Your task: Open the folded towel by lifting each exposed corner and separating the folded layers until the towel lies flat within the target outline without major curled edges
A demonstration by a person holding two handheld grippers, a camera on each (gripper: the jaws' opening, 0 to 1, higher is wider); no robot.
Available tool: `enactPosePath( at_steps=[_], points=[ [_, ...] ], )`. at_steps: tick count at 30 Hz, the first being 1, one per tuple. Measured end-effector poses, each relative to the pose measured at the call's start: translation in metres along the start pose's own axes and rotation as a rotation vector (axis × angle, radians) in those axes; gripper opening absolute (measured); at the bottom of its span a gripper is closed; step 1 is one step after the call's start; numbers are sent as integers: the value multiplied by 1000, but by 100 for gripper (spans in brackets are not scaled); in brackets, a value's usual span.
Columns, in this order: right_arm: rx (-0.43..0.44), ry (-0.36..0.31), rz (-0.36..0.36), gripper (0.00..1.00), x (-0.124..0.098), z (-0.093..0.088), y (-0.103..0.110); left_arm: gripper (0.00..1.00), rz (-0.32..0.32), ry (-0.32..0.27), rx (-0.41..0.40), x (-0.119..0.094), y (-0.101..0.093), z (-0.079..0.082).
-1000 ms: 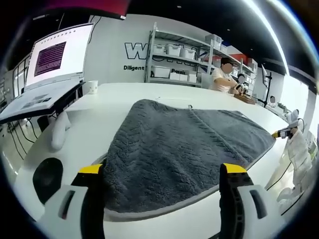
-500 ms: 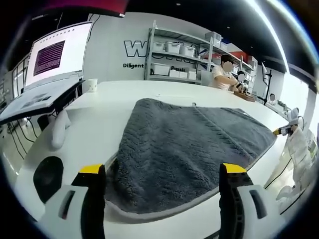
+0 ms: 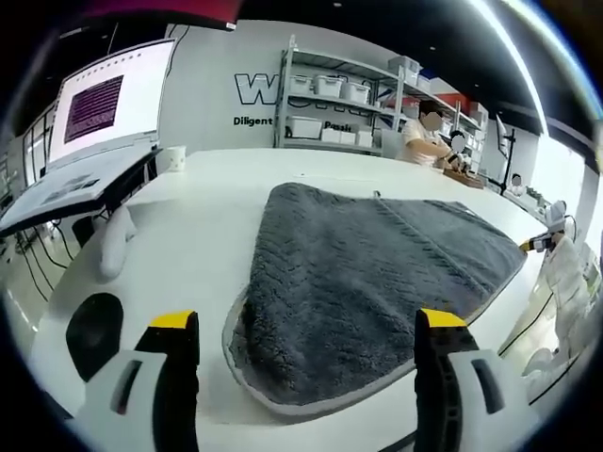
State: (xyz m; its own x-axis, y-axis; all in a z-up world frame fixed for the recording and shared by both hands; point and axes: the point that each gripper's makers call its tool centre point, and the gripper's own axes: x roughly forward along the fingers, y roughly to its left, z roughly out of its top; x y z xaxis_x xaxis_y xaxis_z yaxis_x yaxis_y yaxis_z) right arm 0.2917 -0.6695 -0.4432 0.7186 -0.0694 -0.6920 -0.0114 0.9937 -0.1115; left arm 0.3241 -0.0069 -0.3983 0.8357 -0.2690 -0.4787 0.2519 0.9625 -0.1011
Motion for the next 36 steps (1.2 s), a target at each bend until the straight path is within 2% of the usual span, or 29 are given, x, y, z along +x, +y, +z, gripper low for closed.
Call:
enactPosePath(
  at_steps=[3,6,8,12,13,14,16,25,29,34,36],
  points=[
    [8,-11,-3,0,-3,4,-3,93,-1,1,-1,1,0,0],
    [-6,-27,-37,1,-10,13,-10,93,-3,2,1,1,-1,0],
    [3,-53,-37,8,-15,23,-13,94,-10,8,9,3,-3,0],
    [-1,-138,-5,12,-19,54,-14,94,-25,12,15,8,-8,1],
    [-8,-141,-3,13,-18,57,-14,94,-26,11,15,8,-8,1],
    [-33,-162,3,14,-16,71,-14,94,-31,11,17,10,-10,2],
    [-54,-176,8,15,-11,87,-14,94,-33,12,19,11,-11,2],
    [-124,-221,78,16,28,151,-7,93,-44,25,22,16,-16,-1],
    [-191,-219,102,18,53,176,8,94,-48,40,24,18,-18,-4],
    [-224,-209,118,19,78,197,13,94,-49,35,20,17,-18,-3],
    [-247,-189,130,18,96,204,15,93,-46,38,23,16,-17,-3]
  ],
)
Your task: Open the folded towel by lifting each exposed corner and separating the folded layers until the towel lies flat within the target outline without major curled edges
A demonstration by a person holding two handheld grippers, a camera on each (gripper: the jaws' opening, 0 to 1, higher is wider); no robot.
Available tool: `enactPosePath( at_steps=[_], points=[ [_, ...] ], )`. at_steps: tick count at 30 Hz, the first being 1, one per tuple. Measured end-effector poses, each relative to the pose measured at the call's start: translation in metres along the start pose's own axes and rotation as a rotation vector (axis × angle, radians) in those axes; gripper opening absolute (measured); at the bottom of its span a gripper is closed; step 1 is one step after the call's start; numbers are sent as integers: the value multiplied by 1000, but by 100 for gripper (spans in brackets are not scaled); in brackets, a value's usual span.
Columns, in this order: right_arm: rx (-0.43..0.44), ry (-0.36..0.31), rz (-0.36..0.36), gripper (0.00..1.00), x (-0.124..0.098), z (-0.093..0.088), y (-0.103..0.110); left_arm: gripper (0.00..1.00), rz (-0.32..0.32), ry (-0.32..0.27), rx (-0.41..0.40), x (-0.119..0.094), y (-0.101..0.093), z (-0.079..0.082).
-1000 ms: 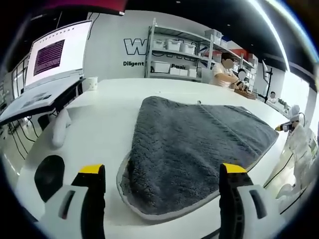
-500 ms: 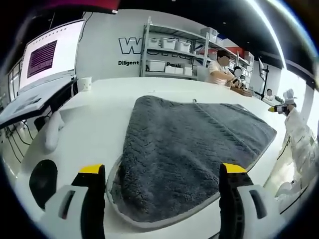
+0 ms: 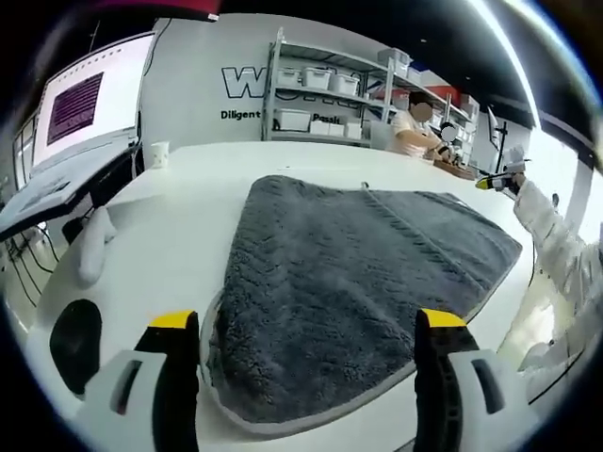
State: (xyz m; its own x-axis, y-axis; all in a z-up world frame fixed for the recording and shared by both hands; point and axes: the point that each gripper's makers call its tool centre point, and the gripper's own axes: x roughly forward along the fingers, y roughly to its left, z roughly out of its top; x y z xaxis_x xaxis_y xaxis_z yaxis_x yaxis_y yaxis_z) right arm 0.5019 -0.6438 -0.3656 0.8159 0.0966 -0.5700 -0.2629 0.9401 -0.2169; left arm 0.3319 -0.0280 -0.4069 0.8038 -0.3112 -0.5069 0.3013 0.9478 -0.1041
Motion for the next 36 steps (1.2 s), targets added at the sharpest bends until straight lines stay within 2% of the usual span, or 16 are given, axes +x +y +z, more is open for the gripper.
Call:
enactPosePath(
  at_steps=[6,9,14,18,21,30,36],
  points=[
    [18,5,58,21,43,8,-5,93,0,5,1,0,-1,-1],
    [-25,54,63,16,56,1,-7,93,-1,6,0,0,-1,-1],
    [-20,107,88,13,74,-9,-11,93,5,10,3,0,0,0],
    [-11,115,85,7,82,-16,-14,93,7,11,4,0,0,0],
    [7,115,104,7,87,-18,-12,93,8,14,2,0,0,0],
    [-27,159,112,0,98,-28,-7,92,20,28,-2,-1,4,-3],
    [-47,160,101,0,100,-27,-8,92,32,31,3,-3,8,-3]
  ],
)
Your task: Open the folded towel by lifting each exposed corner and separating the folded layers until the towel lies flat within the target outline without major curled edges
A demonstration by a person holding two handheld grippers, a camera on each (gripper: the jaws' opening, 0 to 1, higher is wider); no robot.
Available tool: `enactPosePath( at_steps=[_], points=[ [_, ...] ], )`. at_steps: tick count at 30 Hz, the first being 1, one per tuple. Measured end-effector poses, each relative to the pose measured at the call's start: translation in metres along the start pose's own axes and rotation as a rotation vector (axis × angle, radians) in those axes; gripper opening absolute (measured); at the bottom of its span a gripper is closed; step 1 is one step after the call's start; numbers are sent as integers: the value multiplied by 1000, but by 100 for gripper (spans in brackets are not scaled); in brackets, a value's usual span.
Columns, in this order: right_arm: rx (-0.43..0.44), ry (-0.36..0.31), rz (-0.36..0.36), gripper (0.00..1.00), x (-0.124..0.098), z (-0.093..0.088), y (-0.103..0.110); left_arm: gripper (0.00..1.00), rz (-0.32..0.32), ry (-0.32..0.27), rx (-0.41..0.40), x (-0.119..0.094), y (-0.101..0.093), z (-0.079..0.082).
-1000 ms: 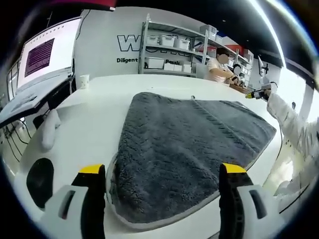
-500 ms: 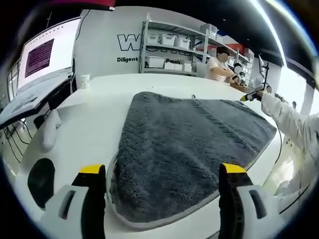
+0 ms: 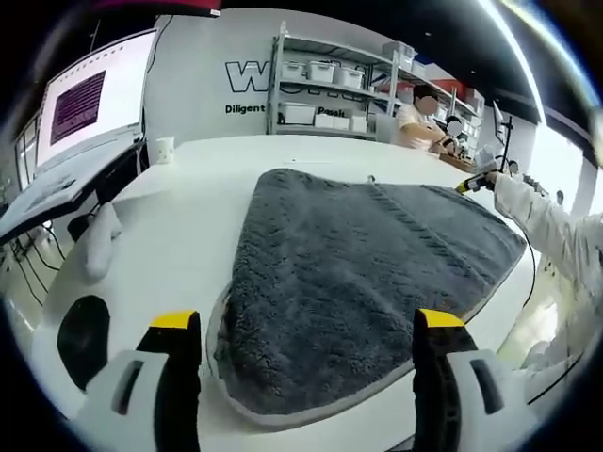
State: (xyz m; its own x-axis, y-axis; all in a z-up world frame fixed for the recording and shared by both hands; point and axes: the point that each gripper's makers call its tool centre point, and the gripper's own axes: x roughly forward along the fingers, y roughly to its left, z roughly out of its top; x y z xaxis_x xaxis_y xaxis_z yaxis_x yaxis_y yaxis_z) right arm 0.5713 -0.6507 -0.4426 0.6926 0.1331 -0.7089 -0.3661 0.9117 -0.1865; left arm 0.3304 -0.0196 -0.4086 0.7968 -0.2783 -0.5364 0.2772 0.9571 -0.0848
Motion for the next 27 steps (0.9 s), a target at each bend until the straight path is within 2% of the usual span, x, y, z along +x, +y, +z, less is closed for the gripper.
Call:
enactPosePath(
  at_steps=[8,23,27],
  points=[
    [-50,13,-30,0,1,1,-1,91,-6,8,5,1,-3,-1],
    [-329,99,-181,0,7,6,-7,91,-12,13,6,3,-4,-2],
    [-323,90,-189,1,5,7,-6,91,-12,11,3,3,-3,-1]
  ],
)
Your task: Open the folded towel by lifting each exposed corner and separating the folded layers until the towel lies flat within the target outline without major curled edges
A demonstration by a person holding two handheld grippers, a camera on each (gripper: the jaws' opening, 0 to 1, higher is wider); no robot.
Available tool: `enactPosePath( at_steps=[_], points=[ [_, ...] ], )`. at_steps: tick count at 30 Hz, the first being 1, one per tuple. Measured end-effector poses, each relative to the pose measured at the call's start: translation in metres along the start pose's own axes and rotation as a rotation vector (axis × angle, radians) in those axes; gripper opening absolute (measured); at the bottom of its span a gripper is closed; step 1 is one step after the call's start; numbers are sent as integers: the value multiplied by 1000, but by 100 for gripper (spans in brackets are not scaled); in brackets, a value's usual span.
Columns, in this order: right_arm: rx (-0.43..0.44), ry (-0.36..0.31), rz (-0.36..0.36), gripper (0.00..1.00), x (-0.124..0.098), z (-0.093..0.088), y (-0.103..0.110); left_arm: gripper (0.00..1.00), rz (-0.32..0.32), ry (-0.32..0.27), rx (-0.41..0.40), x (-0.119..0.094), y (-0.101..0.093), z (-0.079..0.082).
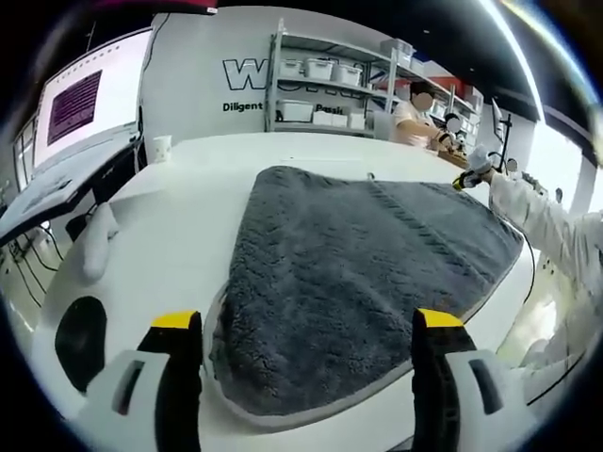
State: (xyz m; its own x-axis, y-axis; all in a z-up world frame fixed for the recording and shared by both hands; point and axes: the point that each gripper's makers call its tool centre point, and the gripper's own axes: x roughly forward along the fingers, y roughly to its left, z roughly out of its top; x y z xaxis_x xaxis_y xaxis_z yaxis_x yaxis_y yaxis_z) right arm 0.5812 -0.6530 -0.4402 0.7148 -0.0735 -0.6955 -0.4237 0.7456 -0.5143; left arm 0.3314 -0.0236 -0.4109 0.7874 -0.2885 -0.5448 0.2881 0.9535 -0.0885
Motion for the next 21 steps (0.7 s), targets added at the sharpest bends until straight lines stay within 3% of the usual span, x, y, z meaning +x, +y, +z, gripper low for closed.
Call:
enactPosePath(
  at_steps=[5,8,10,14,16,21],
  points=[
    [143,-37,-19,17,-19,0,-11,90,7,-1,-3,-1,4,2],
    [230,-86,-20,25,-43,4,-15,89,9,-7,-3,-1,6,6],
    [261,-80,3,32,-55,1,-12,89,11,-9,-3,1,9,9],
    [309,-72,94,53,-79,-7,6,87,10,-20,1,7,13,17],
    [316,-124,166,65,-91,-4,22,87,-7,-11,12,11,12,18],
    [350,-132,217,73,-122,-19,52,86,-12,-8,8,20,14,21]
  ],
)
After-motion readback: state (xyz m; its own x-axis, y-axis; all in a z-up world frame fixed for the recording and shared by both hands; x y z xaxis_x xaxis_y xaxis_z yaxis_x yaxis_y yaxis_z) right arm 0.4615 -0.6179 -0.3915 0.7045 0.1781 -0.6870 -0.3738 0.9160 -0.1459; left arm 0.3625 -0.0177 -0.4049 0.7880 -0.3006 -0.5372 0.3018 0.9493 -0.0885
